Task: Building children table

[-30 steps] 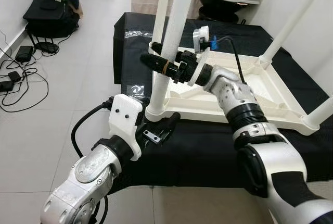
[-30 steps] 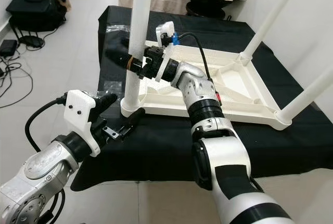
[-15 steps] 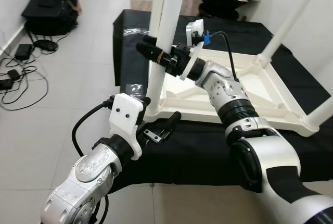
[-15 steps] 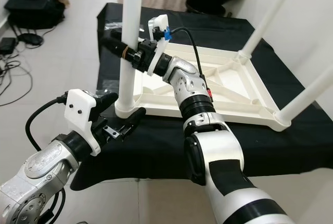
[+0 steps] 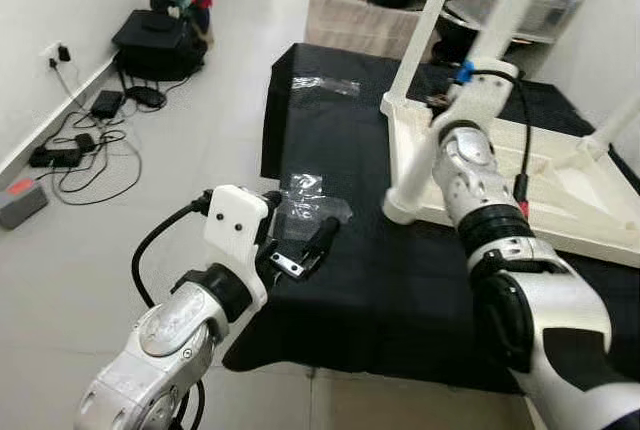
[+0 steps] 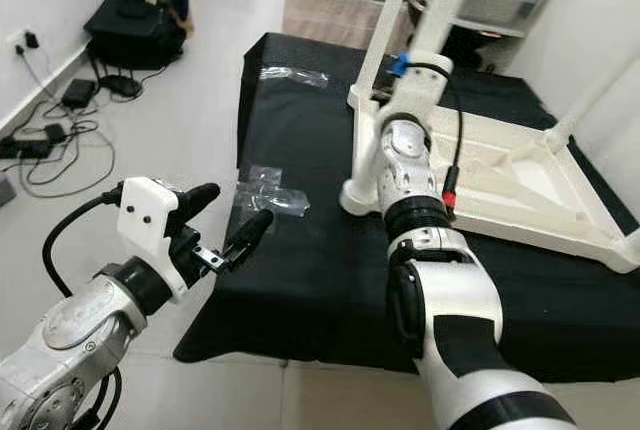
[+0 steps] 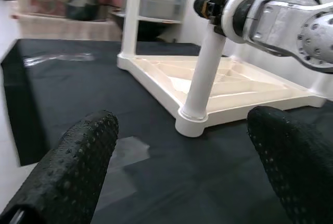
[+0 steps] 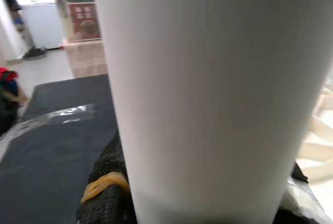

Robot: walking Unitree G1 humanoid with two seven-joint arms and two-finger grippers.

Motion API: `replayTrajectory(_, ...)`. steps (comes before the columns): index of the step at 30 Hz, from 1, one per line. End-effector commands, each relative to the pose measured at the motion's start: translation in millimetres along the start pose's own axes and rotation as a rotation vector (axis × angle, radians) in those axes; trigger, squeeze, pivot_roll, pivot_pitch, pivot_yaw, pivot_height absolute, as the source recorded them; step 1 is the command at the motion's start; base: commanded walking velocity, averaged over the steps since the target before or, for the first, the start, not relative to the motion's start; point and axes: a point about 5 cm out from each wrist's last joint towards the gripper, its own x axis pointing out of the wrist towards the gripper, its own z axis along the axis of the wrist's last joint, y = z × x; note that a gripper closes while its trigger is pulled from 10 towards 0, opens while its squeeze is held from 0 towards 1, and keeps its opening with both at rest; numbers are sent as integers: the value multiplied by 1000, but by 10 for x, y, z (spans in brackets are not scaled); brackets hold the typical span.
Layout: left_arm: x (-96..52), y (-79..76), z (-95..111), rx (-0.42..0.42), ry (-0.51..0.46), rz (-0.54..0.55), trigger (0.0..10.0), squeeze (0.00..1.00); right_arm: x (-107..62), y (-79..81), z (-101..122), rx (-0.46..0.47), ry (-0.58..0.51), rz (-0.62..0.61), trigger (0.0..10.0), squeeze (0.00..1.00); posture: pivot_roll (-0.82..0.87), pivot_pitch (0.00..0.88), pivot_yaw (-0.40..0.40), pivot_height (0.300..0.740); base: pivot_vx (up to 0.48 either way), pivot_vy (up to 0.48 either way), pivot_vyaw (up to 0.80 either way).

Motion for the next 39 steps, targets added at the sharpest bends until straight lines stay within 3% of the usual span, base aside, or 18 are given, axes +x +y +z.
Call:
replayTrajectory(1,7,-13,-7,1,2,-11,10000,0,-57,22,-250,43,104,-3,10000,0,63,112,-163,740,0,0,0)
replayTrajectory(3,4,-10,-9,1,4,-10,10000,0,-106,336,-156,104,67,190,10000,0,60,112,-164,740,0,0,0)
replayTrajectory(5,4,-9,-10,1,5,-10,10000,0,-134,439,-121,117,52,221,10000,0,60,112,-164,740,0,0,0)
replayTrajectory(6,5,-12,-10,1,4,-9,10000,0,-144,482,-103,121,44,260,10000,1000,60,112,-169,740,0,0,0)
replayTrajectory(7,6,-14,-9,0,4,-8,10000,0,-153,513,-91,124,38,290,10000,1000,60,112,-169,740,0,0,0)
replayTrajectory(8,7,-15,-8,0,3,-8,10000,0,-158,534,-82,127,34,313,10000,204,61,113,-169,740,0,0,0)
replayTrajectory(9,6,-17,-7,-2,2,-8,10000,0,-158,550,-43,123,12,332,10000,0,62,115,-171,740,0,0,0)
replayTrajectory(12,-3,-18,-11,-6,4,-8,10000,0,-135,533,46,100,-35,321,10000,0,60,116,-170,740,0,0,0)
replayTrajectory(18,-1,-16,-11,-7,3,-6,10000,0,-184,680,23,194,59,642,10000,0,60,118,-172,740,0,0,0)
replayTrajectory(19,-1,-16,-11,-7,3,-6,10000,0,-162,632,23,162,51,633,10000,1000,62,118,-172,740,0,0,0)
replayTrajectory(25,-2,-15,-10,-4,5,-5,10000,0,-118,545,46,128,28,594,10000,1000,63,120,-173,740,0,0,0)
replayTrajectory(26,-2,-14,-11,-4,6,-4,10000,0,-150,612,46,172,52,677,10000,0,63,120,-173,740,0,0,0)
replayTrajectory(31,0,-8,-13,-2,7,-5,10000,0,-314,812,8,285,148,1023,10000,0,65,120,-170,740,0,0,0)
replayTrajectory(32,0,-8,-13,-2,7,-5,10000,0,-314,812,8,285,148,1023,10000,0,65,120,-170,740,0,0,0)
replayTrajectory(34,3,-7,-7,-1,4,-6,10000,0,-477,875,-43,236,160,1320,10000,0,68,118,-171,740,0,0,0)
replayTrajectory(35,3,-7,-7,-1,4,-6,10000,0,-477,875,-43,236,160,1320,10000,0,68,118,-171,740,0,0,0)
replayTrajectory(37,3,-4,-1,2,2,-4,10000,0,-658,855,-132,167,199,1624,10000,0,68,118,-171,740,0,0,0)
replayTrajectory(39,0,-3,3,2,2,-3,10000,0,-715,834,-156,168,228,1723,10000,0,71,121,-174,740,0,0,0)
